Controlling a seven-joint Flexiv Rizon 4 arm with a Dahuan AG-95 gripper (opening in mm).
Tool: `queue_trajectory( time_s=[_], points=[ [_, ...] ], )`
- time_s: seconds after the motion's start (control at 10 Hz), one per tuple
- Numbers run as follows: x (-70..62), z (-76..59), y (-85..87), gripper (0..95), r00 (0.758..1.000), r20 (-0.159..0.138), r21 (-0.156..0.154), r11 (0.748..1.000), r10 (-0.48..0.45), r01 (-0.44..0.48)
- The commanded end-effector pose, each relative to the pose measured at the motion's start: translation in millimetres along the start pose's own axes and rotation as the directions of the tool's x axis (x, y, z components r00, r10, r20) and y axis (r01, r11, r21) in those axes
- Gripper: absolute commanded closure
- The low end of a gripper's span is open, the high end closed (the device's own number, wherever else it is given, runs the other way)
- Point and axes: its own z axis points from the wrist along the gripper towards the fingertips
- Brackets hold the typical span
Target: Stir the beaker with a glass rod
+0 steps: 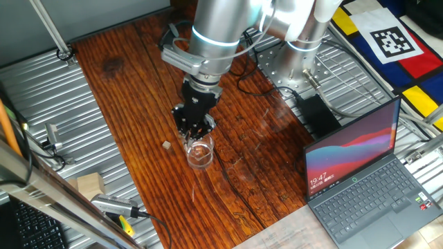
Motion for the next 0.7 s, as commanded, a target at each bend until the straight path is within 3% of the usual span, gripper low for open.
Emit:
queue_trajectory(
  time_s=[0.1, 0.7],
  points=[
    [-0.2, 1.8, 1.8, 95.0, 1.000, 0.004, 0.004, 1.000, 0.003, -0.003],
    [5.5, -1.0, 14.1, 95.0, 1.000, 0.007, 0.008, 1.000, 0.016, -0.016]
  ],
)
